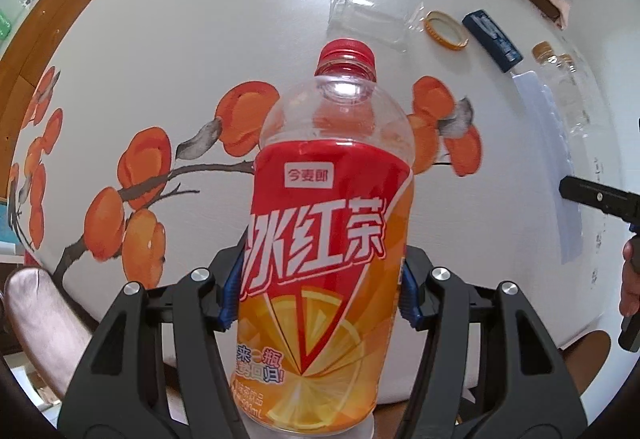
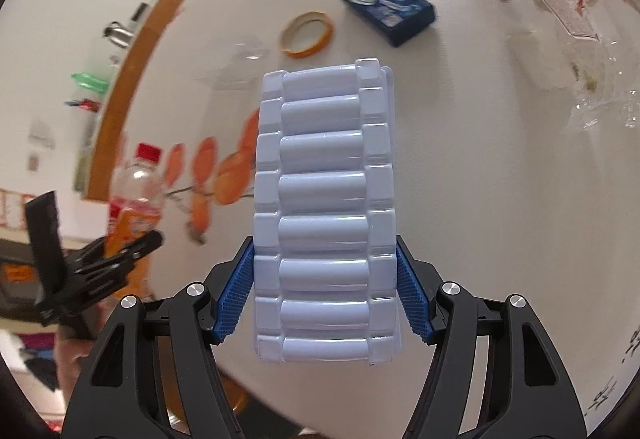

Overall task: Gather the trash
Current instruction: 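Carry the iced tea bottle and white tray over the grey trash bin with both tools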

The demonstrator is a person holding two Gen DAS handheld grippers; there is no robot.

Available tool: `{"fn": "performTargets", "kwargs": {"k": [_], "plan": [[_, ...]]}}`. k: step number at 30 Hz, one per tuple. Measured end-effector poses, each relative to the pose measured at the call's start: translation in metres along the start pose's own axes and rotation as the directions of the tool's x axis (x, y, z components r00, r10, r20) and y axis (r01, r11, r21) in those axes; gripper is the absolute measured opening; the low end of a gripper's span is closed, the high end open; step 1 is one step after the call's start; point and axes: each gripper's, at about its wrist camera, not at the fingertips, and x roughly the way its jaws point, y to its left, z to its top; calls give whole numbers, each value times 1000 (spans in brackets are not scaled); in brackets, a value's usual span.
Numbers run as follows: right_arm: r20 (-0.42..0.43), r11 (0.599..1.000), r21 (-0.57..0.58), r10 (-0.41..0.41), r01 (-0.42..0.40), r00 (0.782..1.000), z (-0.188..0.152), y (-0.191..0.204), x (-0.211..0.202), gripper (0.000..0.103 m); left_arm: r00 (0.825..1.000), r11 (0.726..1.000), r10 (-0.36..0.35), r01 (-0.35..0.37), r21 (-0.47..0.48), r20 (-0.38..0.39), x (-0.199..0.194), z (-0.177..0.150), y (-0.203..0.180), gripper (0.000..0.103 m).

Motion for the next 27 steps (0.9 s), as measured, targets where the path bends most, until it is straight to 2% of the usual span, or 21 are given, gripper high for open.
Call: {"fn": "performTargets", "kwargs": {"k": [8, 13, 17, 20, 24, 27], "plan": [[-95, 976, -154, 142, -156, 985, -12, 52, -13, 66, 998, 995, 34, -28, -99, 61, -50, -41, 21, 57], [-204, 926, -266, 217, -267, 955, -28, 95, -15, 66, 991, 975, 93, -71, -208, 96, -82, -79, 26, 57], [-315, 861, -356, 255, -363, 914, -51, 140, -11, 66, 982, 932, 135, -82, -352, 129, -118, -134, 43, 57], [-357, 823, -404, 259, -398, 898, -75, 171, -10, 66, 976, 903, 161, -86, -422, 145, -137, -169, 56, 57], [-397, 792, -433, 260, -430, 880, -112, 210, -5, 66, 972, 869, 178, -83, -487, 153, -156, -224, 84, 57], [-432, 771, -449, 255, -451, 865, -146, 246, 11, 66, 972, 855, 191, -95, -510, 138, -160, -256, 107, 57]]}}
